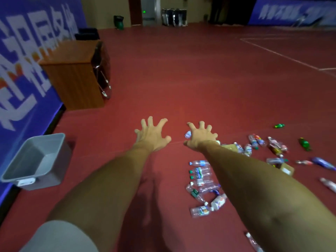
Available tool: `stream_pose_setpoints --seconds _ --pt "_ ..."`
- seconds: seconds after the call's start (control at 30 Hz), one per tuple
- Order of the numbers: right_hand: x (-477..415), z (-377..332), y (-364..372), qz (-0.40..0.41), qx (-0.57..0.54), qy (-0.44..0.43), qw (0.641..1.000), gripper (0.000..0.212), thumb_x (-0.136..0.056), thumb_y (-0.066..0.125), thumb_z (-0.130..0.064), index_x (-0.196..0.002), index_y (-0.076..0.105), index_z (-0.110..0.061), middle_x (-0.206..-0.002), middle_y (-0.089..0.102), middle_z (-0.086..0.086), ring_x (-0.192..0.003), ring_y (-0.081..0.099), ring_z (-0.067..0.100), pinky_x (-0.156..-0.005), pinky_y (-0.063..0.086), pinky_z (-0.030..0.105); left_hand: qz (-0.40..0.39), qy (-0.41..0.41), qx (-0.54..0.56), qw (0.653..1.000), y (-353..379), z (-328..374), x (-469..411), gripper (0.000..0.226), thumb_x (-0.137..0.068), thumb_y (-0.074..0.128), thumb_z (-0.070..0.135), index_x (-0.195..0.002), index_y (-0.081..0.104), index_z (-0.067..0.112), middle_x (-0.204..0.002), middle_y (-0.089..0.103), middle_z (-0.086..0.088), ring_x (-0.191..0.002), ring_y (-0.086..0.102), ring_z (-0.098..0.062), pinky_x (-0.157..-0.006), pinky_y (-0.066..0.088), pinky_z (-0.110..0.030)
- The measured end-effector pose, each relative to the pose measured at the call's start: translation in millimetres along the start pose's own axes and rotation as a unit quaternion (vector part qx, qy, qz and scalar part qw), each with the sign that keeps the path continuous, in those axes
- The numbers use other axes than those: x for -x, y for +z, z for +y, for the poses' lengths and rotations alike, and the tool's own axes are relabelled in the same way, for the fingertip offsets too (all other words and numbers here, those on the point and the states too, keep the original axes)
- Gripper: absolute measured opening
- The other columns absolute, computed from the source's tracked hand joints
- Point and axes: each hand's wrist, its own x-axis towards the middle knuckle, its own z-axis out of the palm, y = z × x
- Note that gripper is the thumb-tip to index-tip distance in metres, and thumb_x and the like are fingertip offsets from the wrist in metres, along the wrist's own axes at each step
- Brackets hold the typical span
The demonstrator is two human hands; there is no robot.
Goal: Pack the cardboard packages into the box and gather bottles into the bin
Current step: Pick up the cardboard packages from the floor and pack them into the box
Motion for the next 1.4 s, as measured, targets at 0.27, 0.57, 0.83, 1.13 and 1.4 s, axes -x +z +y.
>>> stream_pose_setpoints --seconds 0.27,0.57,0.83,1.13,1.4 --pt "-12 192 -26 0.011 -0.021 0.099 0.995 0.081 -0.087 0.061 -0.059 -0.154 0.019 -0.040 -0.155 0.020 0.009 -0.137 0.026 0.038 -0.104 0.037 0.060 -0.017 0.108 0.010 0.994 43 196 -57 0.068 -0.088 0.056 0.051 -0.149 0.026 0.044 -0.160 0.013 -0.013 -0.146 0.011 -0.040 -0.109 0.027 -0.064" --pt "-67 335 -55 0.030 -0.020 0.166 0.985 0.081 -0.090 0.060 -0.057 -0.155 0.014 -0.041 -0.156 0.019 0.009 -0.139 0.025 0.038 -0.105 0.038 0.062 -0.031 0.189 -0.008 0.981 74 344 -132 0.071 -0.089 0.054 0.050 -0.151 0.020 0.044 -0.161 0.010 -0.014 -0.147 0.008 -0.040 -0.108 0.026 -0.064" --pt "-142 438 -75 0.030 -0.027 0.168 0.985 0.078 -0.092 0.059 -0.052 -0.155 0.015 -0.040 -0.156 0.019 0.010 -0.138 0.027 0.038 -0.104 0.037 0.060 -0.033 0.194 -0.006 0.980 98 448 -224 0.069 -0.089 0.054 0.050 -0.150 0.024 0.042 -0.161 0.009 -0.015 -0.147 0.008 -0.041 -0.109 0.026 -0.064" --pt "-194 577 -92 0.028 -0.038 0.142 0.989 0.076 -0.093 0.057 -0.053 -0.155 0.015 -0.039 -0.156 0.018 0.011 -0.139 0.025 0.039 -0.106 0.035 0.062 -0.032 0.172 -0.024 0.984 131 576 -265 0.067 -0.089 0.053 0.049 -0.149 0.025 0.042 -0.160 0.010 -0.014 -0.146 0.010 -0.039 -0.108 0.027 -0.062" --pt "-204 721 -111 0.000 0.017 0.057 0.998 0.081 -0.093 0.058 -0.054 -0.157 0.012 -0.038 -0.159 0.013 0.011 -0.140 0.023 0.039 -0.105 0.036 0.060 -0.010 0.092 -0.005 0.996 164 723 -245 0.068 -0.089 0.053 0.050 -0.150 0.025 0.042 -0.161 0.010 -0.015 -0.147 0.008 -0.040 -0.109 0.025 -0.064"
